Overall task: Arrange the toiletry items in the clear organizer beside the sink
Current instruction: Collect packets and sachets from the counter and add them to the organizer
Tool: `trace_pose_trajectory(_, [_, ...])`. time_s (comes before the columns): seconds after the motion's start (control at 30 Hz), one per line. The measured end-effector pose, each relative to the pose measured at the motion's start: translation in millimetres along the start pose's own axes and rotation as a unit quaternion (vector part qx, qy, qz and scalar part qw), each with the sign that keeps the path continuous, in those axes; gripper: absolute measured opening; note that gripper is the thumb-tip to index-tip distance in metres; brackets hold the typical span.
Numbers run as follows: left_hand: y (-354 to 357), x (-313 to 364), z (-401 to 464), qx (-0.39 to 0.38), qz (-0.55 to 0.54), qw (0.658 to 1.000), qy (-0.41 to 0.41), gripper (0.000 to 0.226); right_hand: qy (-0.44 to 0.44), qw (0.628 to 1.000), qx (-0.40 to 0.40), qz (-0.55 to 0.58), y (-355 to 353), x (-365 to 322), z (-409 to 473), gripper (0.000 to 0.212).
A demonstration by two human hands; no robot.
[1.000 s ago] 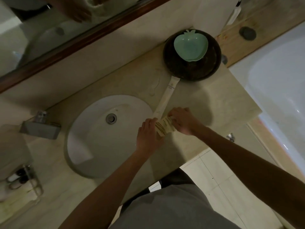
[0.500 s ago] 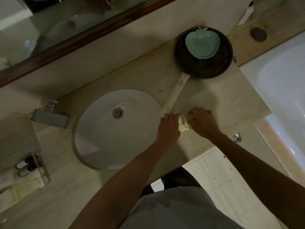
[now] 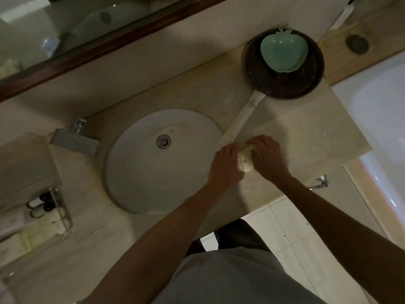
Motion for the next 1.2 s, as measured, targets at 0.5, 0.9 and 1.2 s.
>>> trace_pose_trajectory(0.5, [-6,-17,-30,-0.137,0.128,0.982,0.005,0.069,0.028,0.998,0.054,0.009,-5,-38,-9,0.027])
trace_pose_trajectory(0.9, [-181,-276,-266,0.001,-0.022,0.966,-0.258,0.089,-0.154,0.983,-0.076,0.065,126,-264,-9,0.025])
trace_pose_trajectory(1.2, [-253,-407,-377,-0.048,0.095,0.951,-0.29,0.083,-0.262,0.948,-0.173,0.061,197,-406,-35,0.028])
Point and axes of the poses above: each hand's wrist, its own z-axis towards the middle knuckle, its own y-axis out of the palm, x = y × z, the point moved 1 cm from there along z, towards the middle knuckle, and after that the axes turned 1 degree about -y, right-handed, at the moved point
